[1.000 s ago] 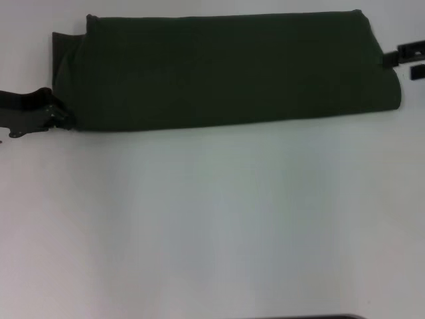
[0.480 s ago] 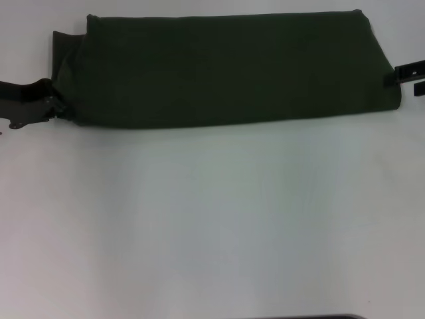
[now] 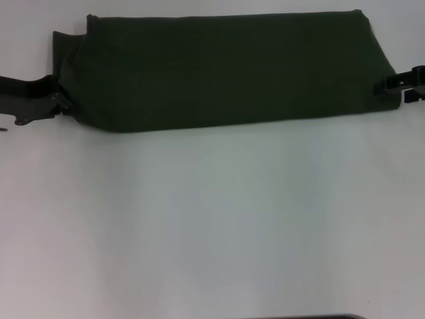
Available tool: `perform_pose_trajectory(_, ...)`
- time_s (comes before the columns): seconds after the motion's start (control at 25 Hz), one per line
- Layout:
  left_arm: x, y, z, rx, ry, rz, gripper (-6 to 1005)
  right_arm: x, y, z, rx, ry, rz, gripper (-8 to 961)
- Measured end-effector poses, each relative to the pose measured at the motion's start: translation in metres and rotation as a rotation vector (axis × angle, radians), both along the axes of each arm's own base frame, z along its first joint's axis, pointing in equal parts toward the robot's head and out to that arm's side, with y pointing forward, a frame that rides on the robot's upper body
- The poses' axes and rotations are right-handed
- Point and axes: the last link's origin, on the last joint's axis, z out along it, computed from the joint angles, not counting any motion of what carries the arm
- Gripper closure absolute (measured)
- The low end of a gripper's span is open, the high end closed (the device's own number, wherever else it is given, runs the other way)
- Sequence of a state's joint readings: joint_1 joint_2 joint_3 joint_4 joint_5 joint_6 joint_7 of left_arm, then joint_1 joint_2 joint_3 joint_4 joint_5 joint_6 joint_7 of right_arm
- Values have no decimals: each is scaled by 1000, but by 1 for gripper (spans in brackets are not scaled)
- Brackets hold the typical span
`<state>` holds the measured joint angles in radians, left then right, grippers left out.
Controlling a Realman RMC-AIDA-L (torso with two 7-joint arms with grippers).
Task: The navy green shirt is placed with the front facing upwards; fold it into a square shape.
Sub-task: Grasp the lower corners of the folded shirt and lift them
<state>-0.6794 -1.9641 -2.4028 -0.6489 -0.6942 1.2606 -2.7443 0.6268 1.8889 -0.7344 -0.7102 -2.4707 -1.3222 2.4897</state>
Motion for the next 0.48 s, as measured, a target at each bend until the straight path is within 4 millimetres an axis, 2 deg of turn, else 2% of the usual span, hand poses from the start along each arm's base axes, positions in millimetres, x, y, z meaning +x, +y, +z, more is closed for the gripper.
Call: perform_pose_trajectory(0.48,0,-1,-1,-5,-2,1,950,0,4,-14,11,-2,0,127)
